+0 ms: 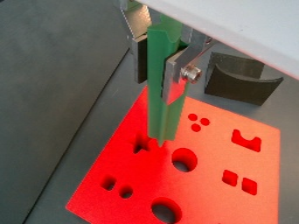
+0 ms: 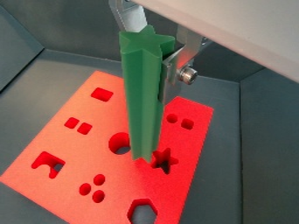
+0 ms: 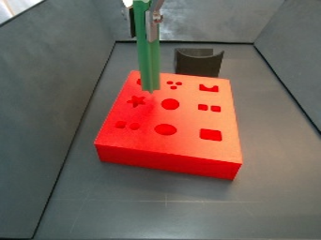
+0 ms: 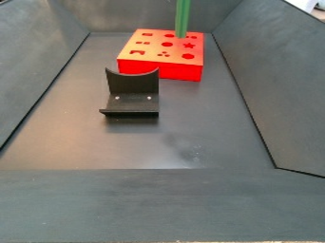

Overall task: Pick up the star object. Move up. Place the star object on the fixture. Regrasp the star object. Move to above the board. Insert the star object.
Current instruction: Insert the star object.

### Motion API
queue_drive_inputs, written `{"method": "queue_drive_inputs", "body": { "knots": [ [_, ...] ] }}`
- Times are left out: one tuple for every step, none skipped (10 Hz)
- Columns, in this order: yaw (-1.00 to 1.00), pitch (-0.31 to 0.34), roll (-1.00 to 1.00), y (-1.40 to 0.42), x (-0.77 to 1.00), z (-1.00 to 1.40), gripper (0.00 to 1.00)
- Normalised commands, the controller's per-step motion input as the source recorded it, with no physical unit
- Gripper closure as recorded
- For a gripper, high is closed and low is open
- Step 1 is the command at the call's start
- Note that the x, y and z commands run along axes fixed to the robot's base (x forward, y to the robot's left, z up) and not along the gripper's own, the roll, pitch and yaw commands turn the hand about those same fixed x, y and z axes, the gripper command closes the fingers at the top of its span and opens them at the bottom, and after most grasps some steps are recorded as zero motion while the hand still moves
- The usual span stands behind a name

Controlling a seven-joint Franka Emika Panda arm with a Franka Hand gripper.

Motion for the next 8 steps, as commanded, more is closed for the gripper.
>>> {"method": "queue_drive_inputs", "body": {
  "knots": [
    [-0.08, 0.0, 0.0, 0.0, -0.23, -0.19, 1.0],
    [-0.16, 0.0, 0.0, 0.0, -0.36, -0.19, 1.0],
    [-0.03, -0.011, 0.0, 0.0, -0.05, -0.01, 1.0],
    [0.0, 0.0, 0.0, 0.0, 0.0, -0.03, 1.0],
    [-0.01, 0.0, 0.01, 0.0, -0.15, -0.23, 1.0],
    [-0.01, 0.0, 0.0, 0.0, -0.08, -0.17, 1.0],
    [0.0, 0.0, 0.0, 0.0, 0.0, -0.05, 1.0],
    [-0.04, -0.054, -0.04, 0.0, -0.01, -0.35, 1.0]
  ]
}}
